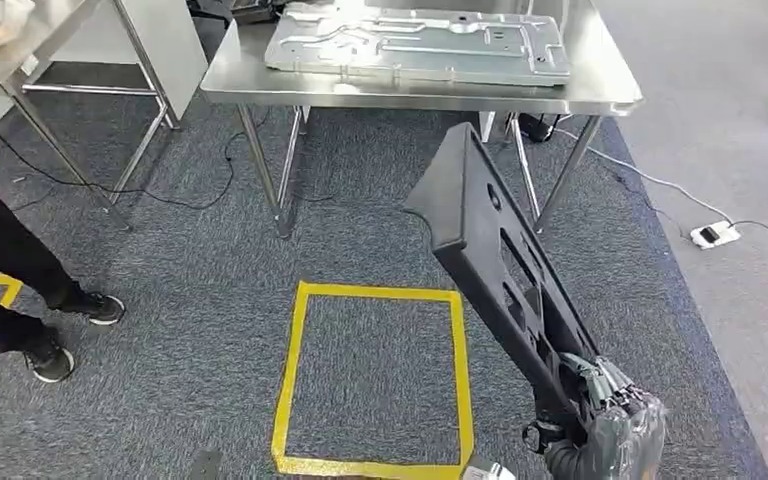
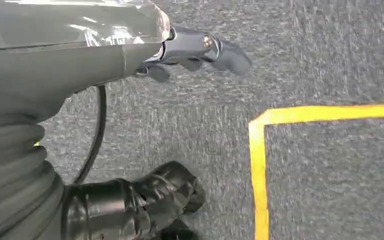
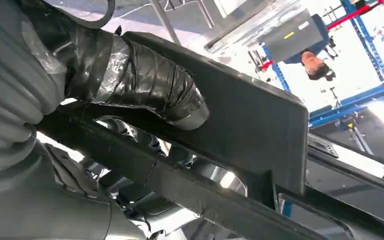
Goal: Take the parts from the cabinet and place them on the table.
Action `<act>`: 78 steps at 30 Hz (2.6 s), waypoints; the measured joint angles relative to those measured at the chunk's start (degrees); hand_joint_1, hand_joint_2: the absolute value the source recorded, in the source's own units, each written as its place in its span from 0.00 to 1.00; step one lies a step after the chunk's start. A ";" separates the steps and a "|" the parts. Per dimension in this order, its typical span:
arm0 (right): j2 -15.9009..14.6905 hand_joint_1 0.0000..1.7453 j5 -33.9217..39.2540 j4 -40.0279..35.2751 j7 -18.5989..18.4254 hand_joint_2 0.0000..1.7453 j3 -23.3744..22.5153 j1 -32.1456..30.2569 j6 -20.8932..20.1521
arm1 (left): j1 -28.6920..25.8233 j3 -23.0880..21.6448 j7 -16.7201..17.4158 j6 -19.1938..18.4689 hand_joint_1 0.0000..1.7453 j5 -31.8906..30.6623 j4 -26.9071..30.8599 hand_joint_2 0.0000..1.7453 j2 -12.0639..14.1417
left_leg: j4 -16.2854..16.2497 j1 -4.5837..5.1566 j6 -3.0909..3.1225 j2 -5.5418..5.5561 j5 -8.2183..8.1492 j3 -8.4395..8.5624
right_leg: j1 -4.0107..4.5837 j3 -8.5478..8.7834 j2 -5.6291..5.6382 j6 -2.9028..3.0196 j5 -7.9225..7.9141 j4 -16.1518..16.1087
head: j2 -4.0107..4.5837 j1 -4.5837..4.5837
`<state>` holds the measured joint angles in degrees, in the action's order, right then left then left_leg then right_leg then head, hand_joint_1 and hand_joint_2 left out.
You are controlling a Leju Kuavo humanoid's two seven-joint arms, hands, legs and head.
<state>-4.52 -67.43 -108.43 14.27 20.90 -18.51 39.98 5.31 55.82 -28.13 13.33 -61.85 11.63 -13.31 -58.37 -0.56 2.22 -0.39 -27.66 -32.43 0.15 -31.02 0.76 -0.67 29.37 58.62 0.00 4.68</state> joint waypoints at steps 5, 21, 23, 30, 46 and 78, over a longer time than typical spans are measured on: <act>0.00 1.00 -0.09 0.02 0.02 1.00 0.00 0.61 0.02 | 0.18 -0.07 -0.02 -0.13 0.00 -0.35 0.00 1.00 0.04 | 0.45 -0.17 0.78 -0.14 -0.18 0.53 | -0.99 -8.52 -0.37 -1.34 7.09 16.14 | 0.00 0.22; -0.02 1.00 -2.82 0.90 -1.82 1.00 0.53 3.25 0.00 | 0.48 -0.22 0.37 -0.22 0.00 -1.01 0.00 1.00 -0.02 | -17.79 -0.25 -2.32 -0.09 -9.47 -7.44 | -0.66 -0.80 -0.71 2.18 -1.73 -0.88 | 0.00 0.06; -0.02 1.00 -2.99 1.29 -2.10 1.00 0.76 3.31 0.00 | 0.44 -0.22 0.50 -0.22 0.00 -1.22 0.00 1.00 -0.02 | -14.89 -0.25 -2.20 -0.09 -5.55 -7.18 | -0.56 -0.23 -0.43 2.06 -1.23 -0.76 | 0.00 0.06; -0.04 1.00 -4.44 1.51 -3.10 1.00 1.07 4.03 0.00 | 0.51 -0.46 0.70 -0.31 0.00 -1.38 0.00 1.00 0.00 | -1.09 0.37 -0.44 0.16 0.45 -1.66 | -0.32 0.55 -0.29 0.28 0.47 -0.18 | 0.00 0.09; -0.42 1.00 -6.30 0.24 -3.96 1.00 0.28 4.38 0.02 | 0.71 -0.70 0.68 -0.48 0.00 -1.51 0.00 1.00 -0.11 | 0.36 -0.09 -1.99 0.02 -2.23 2.21 | -1.21 -2.15 -0.43 0.84 -2.20 -0.01 | 0.00 0.06; -0.44 1.00 -7.13 -1.20 -3.63 1.00 -2.25 4.05 0.04 | 0.36 -1.20 0.63 -0.57 0.00 -1.66 0.00 1.00 0.09 | 0.76 -0.13 -1.11 0.25 -3.15 3.75 | -0.76 -3.17 -0.67 -0.14 -2.44 1.12 | 0.00 0.24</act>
<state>-4.96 -74.55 -109.63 10.64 18.64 -14.46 40.02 5.68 54.62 -27.50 12.76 -63.52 11.63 -13.22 -57.61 -0.68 1.11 -0.14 -30.81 -28.68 -0.60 -34.20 0.10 -0.81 26.92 59.74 0.00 4.92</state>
